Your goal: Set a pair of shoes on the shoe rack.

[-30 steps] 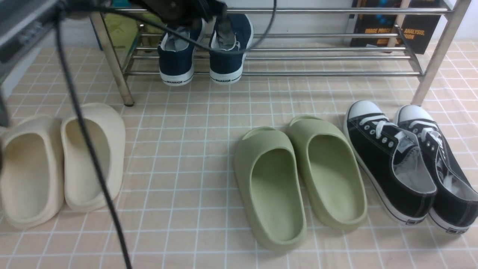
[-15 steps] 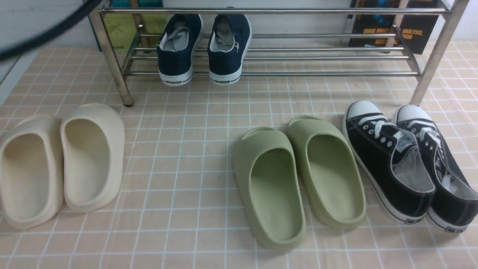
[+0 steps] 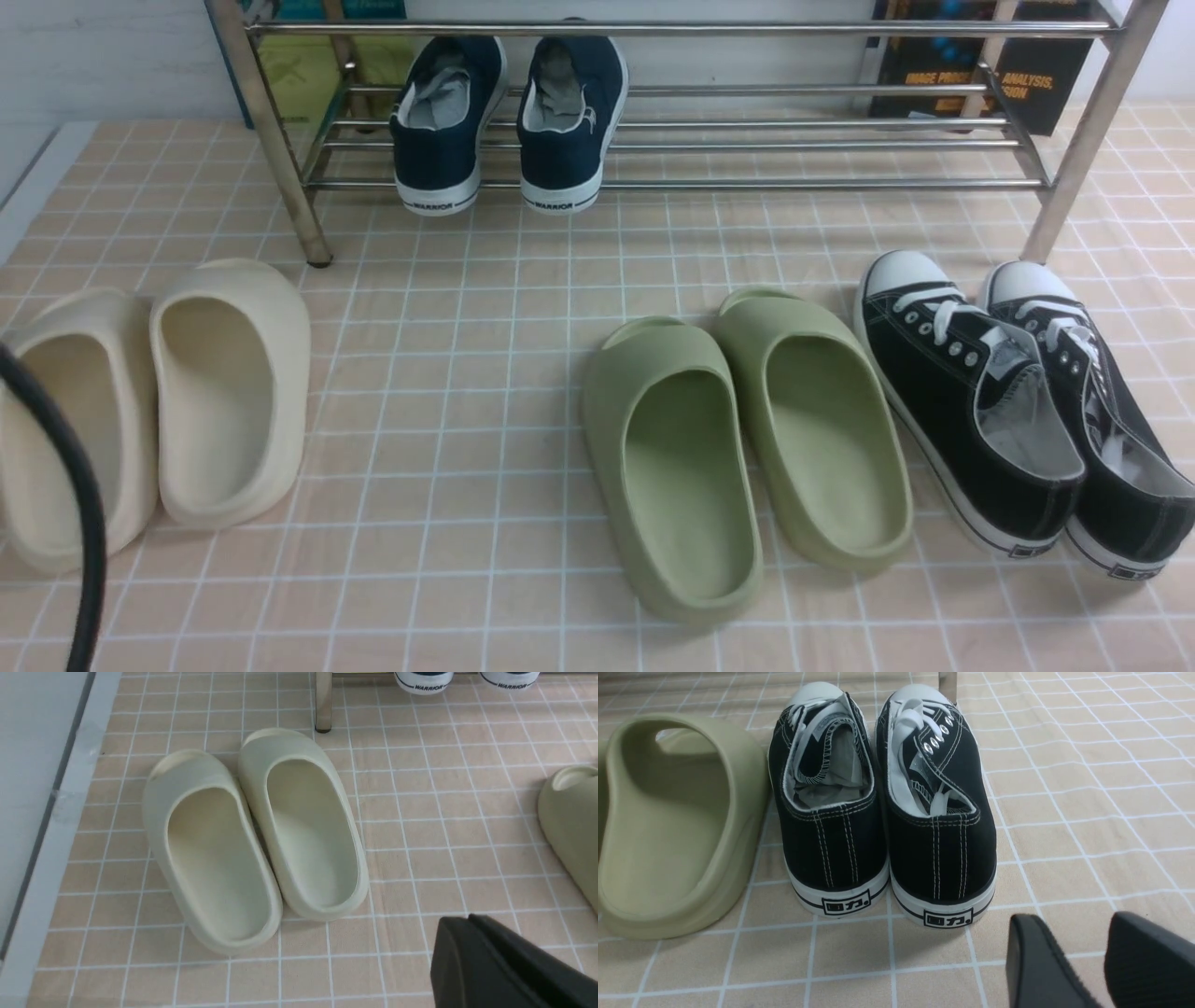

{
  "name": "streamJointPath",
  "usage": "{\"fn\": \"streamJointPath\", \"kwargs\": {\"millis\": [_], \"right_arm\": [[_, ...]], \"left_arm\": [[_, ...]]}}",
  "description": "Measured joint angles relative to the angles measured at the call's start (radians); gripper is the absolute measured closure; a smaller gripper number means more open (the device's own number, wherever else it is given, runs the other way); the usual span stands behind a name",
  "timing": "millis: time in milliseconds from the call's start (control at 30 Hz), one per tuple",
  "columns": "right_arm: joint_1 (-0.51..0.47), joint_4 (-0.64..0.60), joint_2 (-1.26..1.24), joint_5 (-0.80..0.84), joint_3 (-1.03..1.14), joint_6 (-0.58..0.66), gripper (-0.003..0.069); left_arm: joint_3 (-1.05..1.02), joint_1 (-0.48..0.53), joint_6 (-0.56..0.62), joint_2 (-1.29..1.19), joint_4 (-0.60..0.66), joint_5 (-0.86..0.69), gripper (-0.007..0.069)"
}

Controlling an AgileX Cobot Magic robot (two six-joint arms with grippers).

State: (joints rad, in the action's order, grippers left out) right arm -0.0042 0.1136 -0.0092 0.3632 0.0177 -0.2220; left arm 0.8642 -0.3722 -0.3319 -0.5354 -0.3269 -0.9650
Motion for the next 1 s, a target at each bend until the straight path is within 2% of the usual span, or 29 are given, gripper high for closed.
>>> {"fn": "streamJointPath", "kwargs": {"millis": [233,433,600,733,800,1000], "right_arm": [[0.0,0.0,0.0,0.0,0.0,0.0,0.0419],[0.0,0.0,0.0,0.0,0.0,0.0,0.0419],[0.0,0.0,0.0,0.0,0.0,0.0,0.0419],[0.0,0.0,0.0,0.0,0.0,0.0,0.0419],[0.0,0.0,0.0,0.0,0.0,0.0,0.0419],[0.0,0.0,0.0,0.0,0.0,0.0,0.0419]], "left_arm": [[-0.035,0.0,-0.015,0.038,-0.007,-0.059,0.0587],[-0.035,0.0,-0.016,0.038,-0.136,-0.136,0.0582],[-0.071,0.004,-0.027,0.058,-0.168,-0.138,0.058],[-0.168,0.075,-0.031,0.126,-0.071,0.011,0.058],[-0.236,0.138,-0.013,0.176,-0.017,0.139,0.058],[-0.542,0.338,0.178,0.386,0.183,0.57,0.0577]]}}
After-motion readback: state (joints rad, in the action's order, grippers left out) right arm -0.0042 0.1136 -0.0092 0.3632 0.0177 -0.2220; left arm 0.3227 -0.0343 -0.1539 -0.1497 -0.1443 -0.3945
